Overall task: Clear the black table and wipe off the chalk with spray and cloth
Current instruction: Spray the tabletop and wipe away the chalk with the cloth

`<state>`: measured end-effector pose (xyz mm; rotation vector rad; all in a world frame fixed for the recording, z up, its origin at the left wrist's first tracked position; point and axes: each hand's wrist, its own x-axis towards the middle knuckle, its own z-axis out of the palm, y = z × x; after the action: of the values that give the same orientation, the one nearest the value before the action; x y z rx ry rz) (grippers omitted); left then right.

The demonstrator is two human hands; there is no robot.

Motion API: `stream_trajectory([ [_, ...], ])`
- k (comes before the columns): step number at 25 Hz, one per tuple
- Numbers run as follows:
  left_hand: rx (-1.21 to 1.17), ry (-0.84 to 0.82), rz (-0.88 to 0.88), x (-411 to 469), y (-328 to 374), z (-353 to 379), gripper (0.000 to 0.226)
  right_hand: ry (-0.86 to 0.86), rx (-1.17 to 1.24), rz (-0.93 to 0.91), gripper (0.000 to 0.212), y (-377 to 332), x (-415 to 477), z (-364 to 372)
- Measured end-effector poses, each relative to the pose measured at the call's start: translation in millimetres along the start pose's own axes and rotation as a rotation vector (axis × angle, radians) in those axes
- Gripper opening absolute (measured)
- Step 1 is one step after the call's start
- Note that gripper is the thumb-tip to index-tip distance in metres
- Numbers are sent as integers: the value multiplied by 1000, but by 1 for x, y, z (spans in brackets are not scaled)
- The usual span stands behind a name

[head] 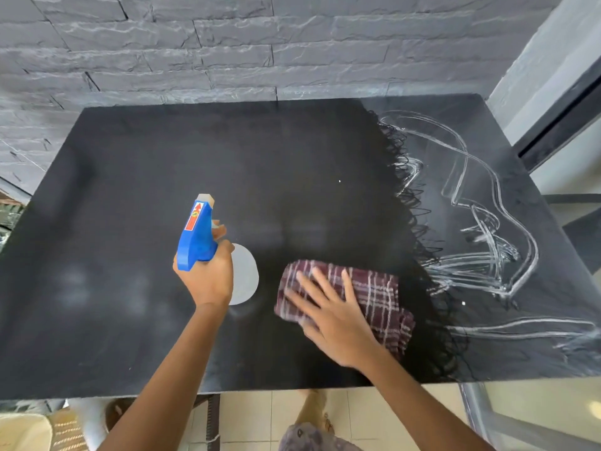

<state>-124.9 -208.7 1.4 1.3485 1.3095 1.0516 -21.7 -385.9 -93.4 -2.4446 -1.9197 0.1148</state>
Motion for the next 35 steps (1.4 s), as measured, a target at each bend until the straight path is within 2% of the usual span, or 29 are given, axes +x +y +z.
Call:
stream_trajectory([
  [1, 13, -12, 8, 5, 1, 6, 21, -7, 6, -68, 55, 3, -13, 3],
  [3, 42, -30, 10, 12, 2, 15, 23, -8, -2, -12, 59, 31, -20, 1],
  [6, 78, -52, -19, 22, 2, 24, 27, 39, -41, 359, 54, 97, 28, -11],
  [8, 90, -77, -14, 25, 2, 28, 28, 23, 49, 616, 52, 142, 88, -23],
  [10, 86, -84, -33, 25, 4, 32, 28, 24, 133, 754, 52, 171, 151, -31],
  [11, 76, -71, -55, 25, 4, 34, 27, 20, 155, 767, 52, 175, 179, -33],
  [13, 77, -31, -124, 25, 3, 36, 22, 7, 152, 671, 52, 161, 218, -33],
  [15, 102, -25, -181, 24, 1, 36, 26, -2, 90, 417, 52, 127, 224, -28],
  [18, 108, -56, -172, 26, 0, 37, 30, -17, 26, -3, 53, 85, 178, -16],
  [20, 105, -62, -144, 27, 1, 37, 24, -11, 13, -183, 54, 80, 128, -11],
  [22, 93, -63, -150, 29, 1, 36, 24, 0, -52, -184, 56, 106, 101, -10],
  [24, 89, -104, -132, 31, 3, 37, 28, 24, -80, 62, 54, 145, 114, -17],
  [26, 100, -134, -139, 31, 5, 36, 30, -5, 17, 399, 50, 166, 162, -25],
  [28, 121, -132, -118, 29, 3, 30, 38, -9, 85, 572, 51, 159, 216, -29],
  [29, 132, -130, -124, 27, 1, 23, 42, -10, 104, 558, 51, 142, 238, -29],
  [30, 153, -139, -144, 23, -2, 14, 34, -6, 112, 484, 50, 118, 252, -29],
  [32, 246, -117, -294, 16, -3, -3, 4, -2, 52, 210, 50, 62, 260, -25],
  [33, 272, -97, -336, 11, -5, -12, 13, -17, 18, 55, 50, 33, 254, -22],
  [35, 189, 14, -284, 2, -6, -30, 18, -55, -14, -205, 51, -13, 224, -16],
])
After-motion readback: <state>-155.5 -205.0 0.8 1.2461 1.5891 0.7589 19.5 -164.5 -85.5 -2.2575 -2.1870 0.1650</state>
